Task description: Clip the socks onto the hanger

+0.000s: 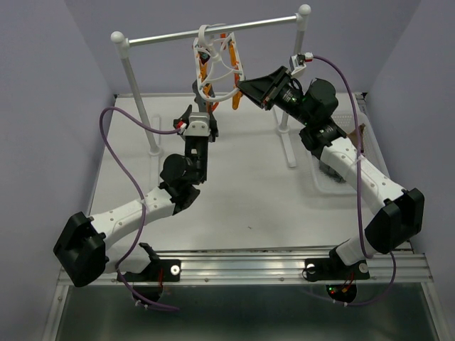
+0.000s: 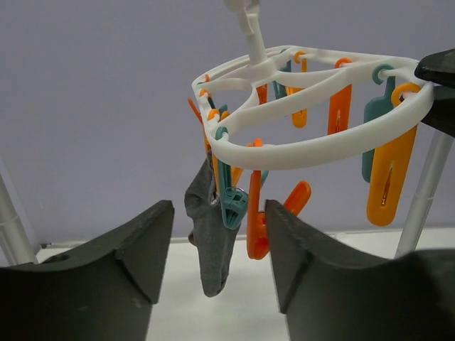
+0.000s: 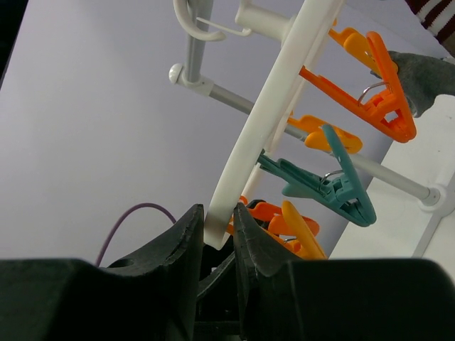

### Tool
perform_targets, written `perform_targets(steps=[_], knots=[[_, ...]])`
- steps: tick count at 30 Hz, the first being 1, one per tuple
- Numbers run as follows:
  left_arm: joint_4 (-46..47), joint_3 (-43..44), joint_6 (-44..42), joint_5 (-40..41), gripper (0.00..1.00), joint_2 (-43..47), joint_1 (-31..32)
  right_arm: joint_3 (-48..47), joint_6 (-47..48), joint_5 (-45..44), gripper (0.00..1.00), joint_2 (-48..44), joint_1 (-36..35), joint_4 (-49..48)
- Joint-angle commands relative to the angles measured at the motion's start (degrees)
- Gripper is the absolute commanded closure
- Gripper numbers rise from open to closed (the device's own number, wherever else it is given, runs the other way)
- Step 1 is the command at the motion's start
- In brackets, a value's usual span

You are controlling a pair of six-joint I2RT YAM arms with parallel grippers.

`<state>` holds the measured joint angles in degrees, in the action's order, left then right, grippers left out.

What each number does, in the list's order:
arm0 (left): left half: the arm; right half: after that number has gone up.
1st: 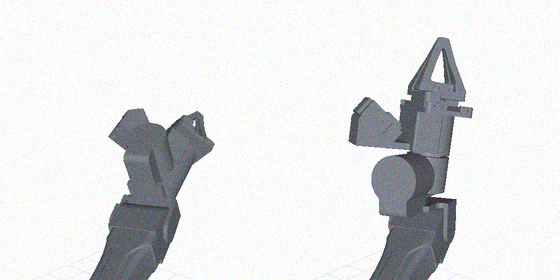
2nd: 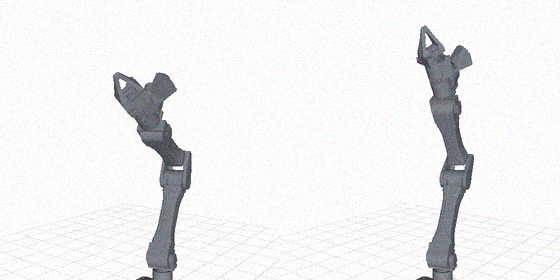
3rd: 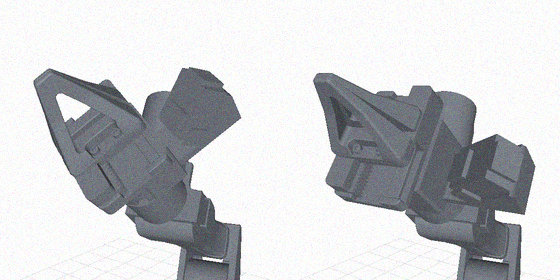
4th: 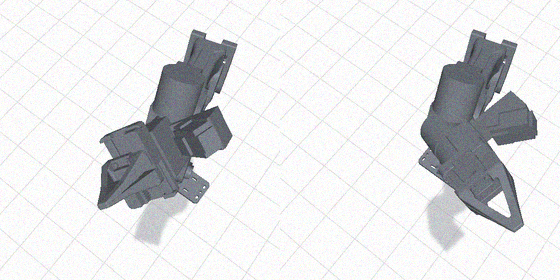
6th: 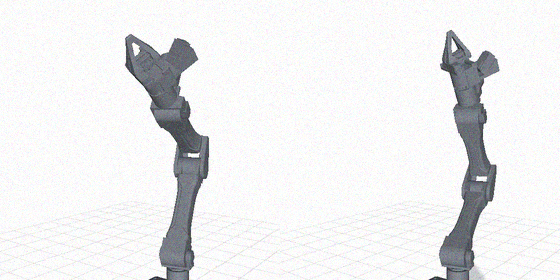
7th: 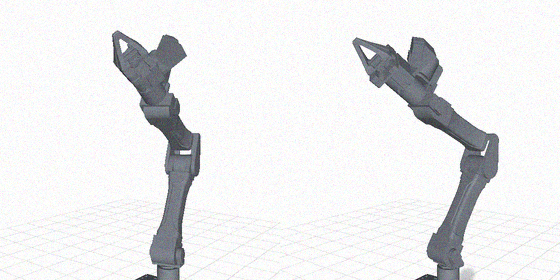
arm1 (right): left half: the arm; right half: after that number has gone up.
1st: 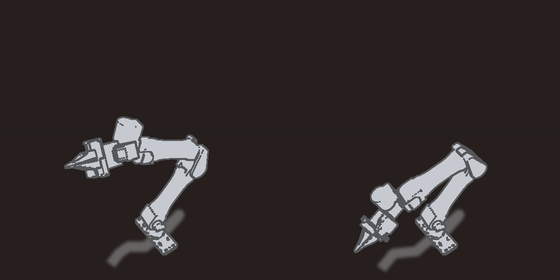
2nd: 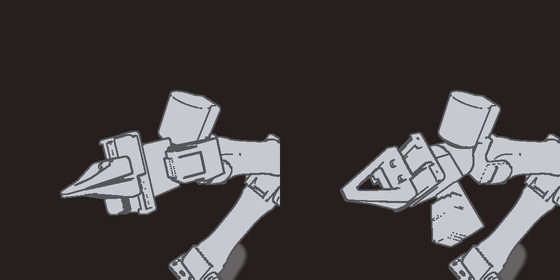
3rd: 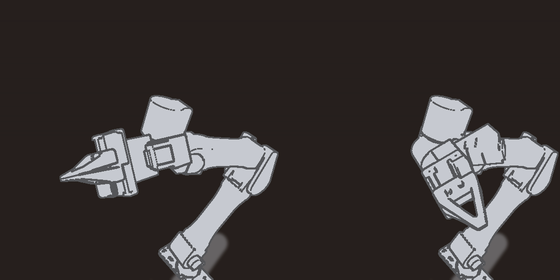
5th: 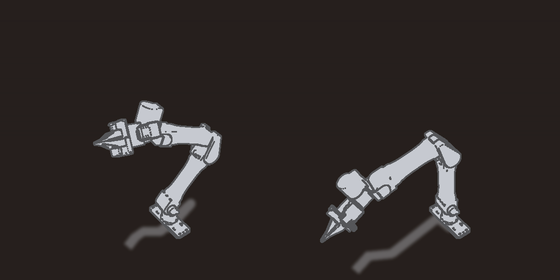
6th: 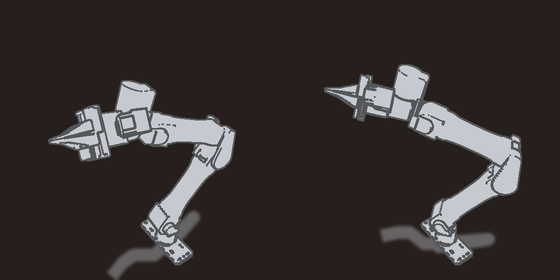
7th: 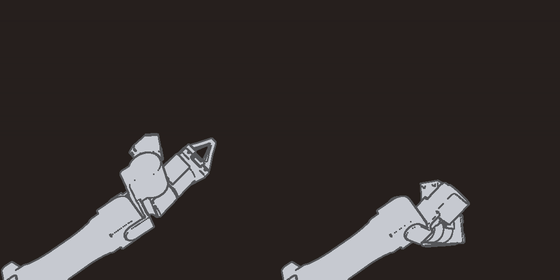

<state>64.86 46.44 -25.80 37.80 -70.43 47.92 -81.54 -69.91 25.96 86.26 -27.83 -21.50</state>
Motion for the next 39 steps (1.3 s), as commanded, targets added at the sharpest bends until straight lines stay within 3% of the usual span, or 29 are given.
perform_targets(steps=[1,11,16,23,32,39], knots=[[3.79,1.29,-0.39,0.61,0.40,1.18,0.33,0.50,0.21,2.35,0.72,-3.03,-0.64,-3.64],[0.89,1.64,1.10,-0.53,0.32,1.70,0.33,0.85,0.47,2.35,0.72,-3.55,-0.64,-3.55],[-7.18,-0.29,2.07,-7.45,0.02,4.60,0.33,0.68,0.83,1.91,0.72,-3.38,-0.64,-3.03],[-12.39,-1.17,4.62,-11.70,0.01,7.59,0.33,0.33,0.91,2.43,0.73,-3.20,-0.64,-2.76],[-13.44,0.93,3.04,-11.52,0.01,3.55,0.24,0.33,0.83,2.43,0.72,-3.38,-0.64,-2.76],[-4.93,2.17,3.65,-5.46,0.01,-0.75,-0.11,0.24,0.92,2.87,0.72,-3.55,-0.64,-2.76]])
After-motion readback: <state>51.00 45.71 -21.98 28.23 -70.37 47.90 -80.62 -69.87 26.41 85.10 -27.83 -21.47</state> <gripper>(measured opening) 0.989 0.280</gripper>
